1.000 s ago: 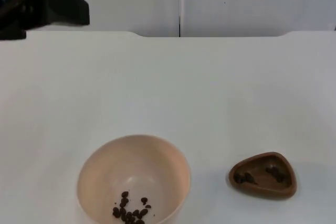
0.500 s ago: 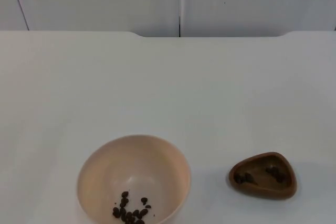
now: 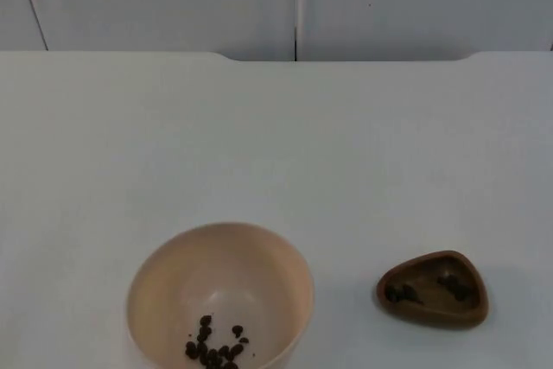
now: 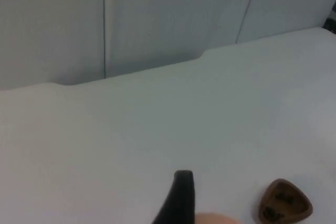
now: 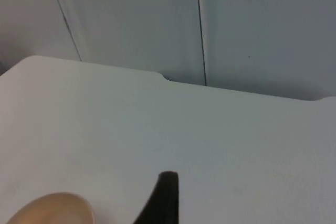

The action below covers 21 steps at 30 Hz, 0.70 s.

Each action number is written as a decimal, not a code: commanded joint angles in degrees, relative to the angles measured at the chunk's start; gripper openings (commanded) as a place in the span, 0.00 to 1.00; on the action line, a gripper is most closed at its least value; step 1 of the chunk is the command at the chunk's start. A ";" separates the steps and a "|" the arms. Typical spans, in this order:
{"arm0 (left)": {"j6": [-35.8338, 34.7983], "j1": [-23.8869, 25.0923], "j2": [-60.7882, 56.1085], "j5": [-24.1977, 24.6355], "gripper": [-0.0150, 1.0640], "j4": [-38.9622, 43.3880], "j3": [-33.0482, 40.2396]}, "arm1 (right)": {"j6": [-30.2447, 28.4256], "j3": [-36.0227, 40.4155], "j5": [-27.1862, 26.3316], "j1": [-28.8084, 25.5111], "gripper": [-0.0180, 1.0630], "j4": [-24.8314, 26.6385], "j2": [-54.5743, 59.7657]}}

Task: Pick up the bowl with the left hand and pour the coffee beans from the cup into the bowl with the right hand.

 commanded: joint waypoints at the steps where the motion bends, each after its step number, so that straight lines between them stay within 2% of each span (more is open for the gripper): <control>1: 1.26 0.13 -2.86 1.27 0.72 -0.29 0.05 | -2.85 1.95 0.81 -0.08 0.77 0.39 -2.16; 3: 1.26 0.13 -3.79 1.75 0.72 -0.29 0.05 | -3.30 2.49 0.81 -0.08 0.77 0.39 -2.70; 8: 2.65 0.13 -7.65 6.46 0.72 0.65 0.05 | -4.18 4.43 1.76 -0.08 0.77 1.23 -4.98; 12: 2.77 0.13 -11.64 10.96 0.72 1.24 0.05 | -9.82 4.53 4.85 -0.08 0.77 6.59 -7.40; 13: 2.77 0.13 -11.64 10.96 0.72 1.24 0.05 | -9.82 4.53 4.85 -0.08 0.77 6.59 -7.40; 16: 2.77 0.13 -14.85 15.27 0.72 2.62 0.05 | -13.85 4.53 8.42 -0.08 0.77 10.14 -9.92; 21: 2.77 0.13 -19.66 18.88 0.72 2.89 0.05 | -13.99 4.53 14.52 -0.08 0.77 10.36 -14.42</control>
